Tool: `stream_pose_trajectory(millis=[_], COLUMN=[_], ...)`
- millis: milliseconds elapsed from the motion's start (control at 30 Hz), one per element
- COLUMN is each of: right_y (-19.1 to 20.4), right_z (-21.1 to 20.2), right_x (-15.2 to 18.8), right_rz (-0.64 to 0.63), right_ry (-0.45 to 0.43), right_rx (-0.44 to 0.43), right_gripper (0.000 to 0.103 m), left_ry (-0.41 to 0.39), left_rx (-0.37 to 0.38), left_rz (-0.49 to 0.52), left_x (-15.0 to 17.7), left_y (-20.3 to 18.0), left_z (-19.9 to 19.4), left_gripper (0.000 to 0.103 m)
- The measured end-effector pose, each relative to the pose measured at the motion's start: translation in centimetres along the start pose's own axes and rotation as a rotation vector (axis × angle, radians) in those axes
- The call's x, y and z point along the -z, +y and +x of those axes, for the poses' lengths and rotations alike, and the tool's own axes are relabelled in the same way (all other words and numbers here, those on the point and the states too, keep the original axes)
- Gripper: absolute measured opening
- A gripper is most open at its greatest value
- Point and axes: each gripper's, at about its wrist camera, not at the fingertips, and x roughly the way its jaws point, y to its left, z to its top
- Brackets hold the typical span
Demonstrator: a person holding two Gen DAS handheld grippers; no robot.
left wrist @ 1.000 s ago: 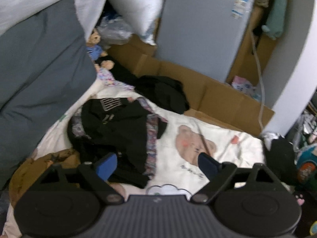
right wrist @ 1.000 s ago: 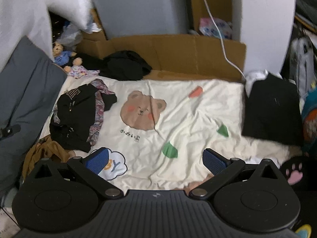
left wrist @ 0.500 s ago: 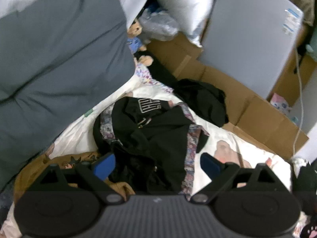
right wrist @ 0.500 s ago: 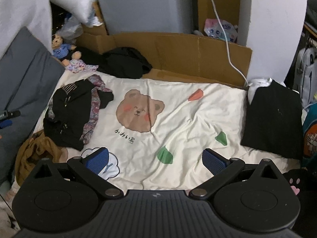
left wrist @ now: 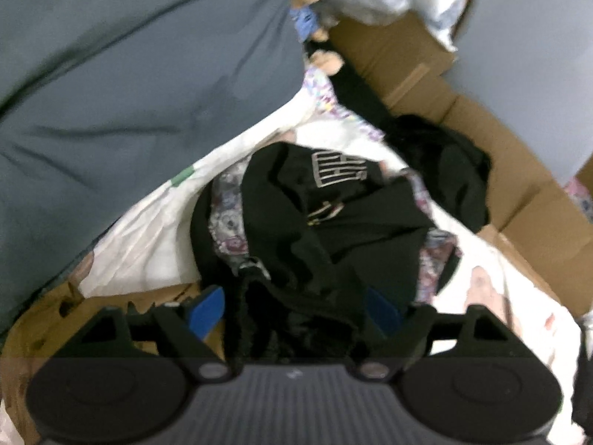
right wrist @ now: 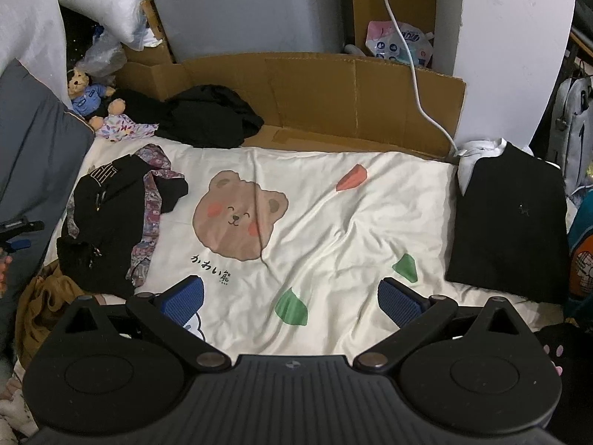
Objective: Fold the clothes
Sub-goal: 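Lower the left tool onto the black jacket and close on its fabric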
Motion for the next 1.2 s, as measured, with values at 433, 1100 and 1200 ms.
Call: stream_pose_trajectory(millis=[433,1100,1200], right_y=[-0.3,-0.8,-0.8], right_z=[-0.3,-0.8,-0.8], right_x=[-0.4,-1.1,-1.1], right_rz=[-0.002,-0.005,-0.005], right_ry=[-0.016,-0.041,-0.044], right_rx=[-0.01,-0.024,-0.027], right_gripper=[0.103,0.103,0.103], left_ry=[0.111,0.157,0.14], left_rx=[-0.12,0.001,0.022], left_rz=[-0.084,-0.135,-0.085], left_x=[-1.1,0.3,-0.3], left_y=[2.4,3.3,2.3], left_z=[8.8,8.1,6.5], left_gripper=[0.083,0.021,0.02])
